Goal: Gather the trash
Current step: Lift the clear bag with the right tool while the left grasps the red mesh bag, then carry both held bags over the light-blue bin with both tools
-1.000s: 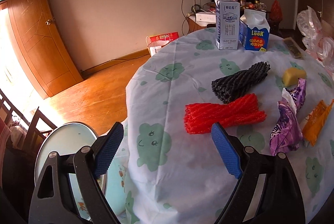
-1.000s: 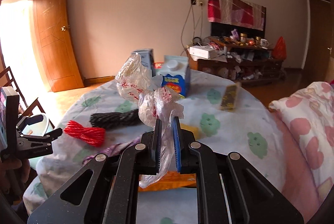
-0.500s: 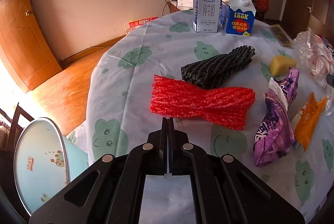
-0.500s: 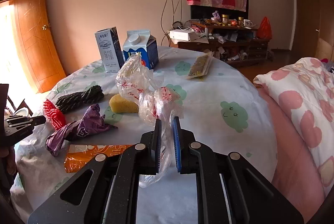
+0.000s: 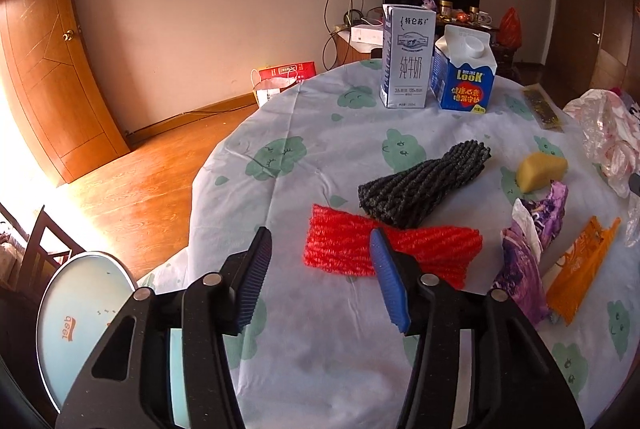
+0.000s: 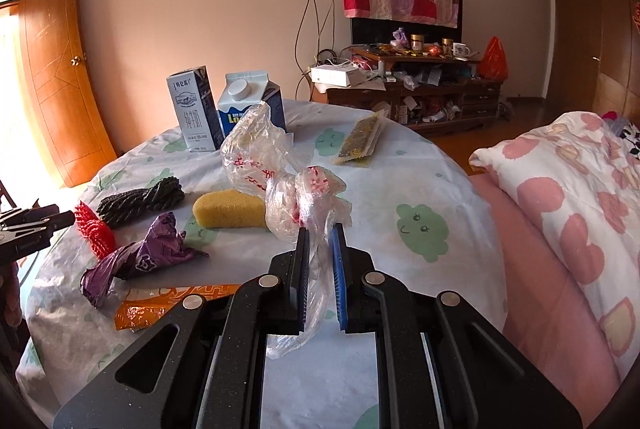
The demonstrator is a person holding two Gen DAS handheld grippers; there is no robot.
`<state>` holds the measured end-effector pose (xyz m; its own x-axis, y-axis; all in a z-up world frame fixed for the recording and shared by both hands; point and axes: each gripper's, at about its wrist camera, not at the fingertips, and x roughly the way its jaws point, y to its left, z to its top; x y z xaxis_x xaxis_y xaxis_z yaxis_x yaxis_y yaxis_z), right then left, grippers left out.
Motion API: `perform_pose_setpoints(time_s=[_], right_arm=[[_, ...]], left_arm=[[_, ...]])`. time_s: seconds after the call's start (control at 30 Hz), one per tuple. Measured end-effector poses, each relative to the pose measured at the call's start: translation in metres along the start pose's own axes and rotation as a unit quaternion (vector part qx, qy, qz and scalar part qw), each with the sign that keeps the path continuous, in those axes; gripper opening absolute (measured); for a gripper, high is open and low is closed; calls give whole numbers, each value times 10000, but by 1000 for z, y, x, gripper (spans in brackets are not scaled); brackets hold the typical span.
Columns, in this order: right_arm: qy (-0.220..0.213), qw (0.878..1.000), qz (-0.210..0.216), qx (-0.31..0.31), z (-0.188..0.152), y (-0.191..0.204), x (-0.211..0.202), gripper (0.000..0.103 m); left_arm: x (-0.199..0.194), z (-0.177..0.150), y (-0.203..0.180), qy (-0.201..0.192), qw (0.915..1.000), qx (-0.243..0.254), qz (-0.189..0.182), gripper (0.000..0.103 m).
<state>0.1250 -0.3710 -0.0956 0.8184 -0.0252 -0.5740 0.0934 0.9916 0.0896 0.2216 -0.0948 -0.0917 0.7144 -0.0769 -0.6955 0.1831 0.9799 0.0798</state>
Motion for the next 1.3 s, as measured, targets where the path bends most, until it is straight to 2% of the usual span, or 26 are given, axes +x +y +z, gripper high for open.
perform_pose_setpoints(time_s=[0.07,0.1,0.13,0.17,0.27,0.43,0.6,0.73,1.03,1.3], right_arm=[[-2,10000,3,-46,-1,2,1,12],[2,10000,17,-67,-2,4,1,12],[6,10000,30,-78,-2,5,1,12],[8,9999,48,-98,-2,7,2,12],[12,9999,97,-123,-4,10,1,12],[-95,9996,227,-169,0,22,-9,12],[-281,9974,520,-402,9,55,-27,12],[-246,9947,775,-631,11,89,-29,12],[-147,9865,1169,-1139,13,170,-14,12],[-106,9778,1407,-1549,13,232,-1,12]], left_arm=[[9,5,0,77,9997,-94,-205,61],[14,7,-3,169,9993,-27,-333,52],[21,6,-8,291,9989,101,-353,36],[27,4,-12,420,9983,173,-377,16],[28,-3,-16,385,9983,269,-341,11],[-2,-6,-9,206,9986,292,-381,9],[-45,-9,16,-180,9993,151,-278,9],[-62,-17,43,-311,9995,-90,-70,9],[-75,-46,107,-296,9972,-593,342,9],[-90,-65,149,-321,9937,-761,754,9]])
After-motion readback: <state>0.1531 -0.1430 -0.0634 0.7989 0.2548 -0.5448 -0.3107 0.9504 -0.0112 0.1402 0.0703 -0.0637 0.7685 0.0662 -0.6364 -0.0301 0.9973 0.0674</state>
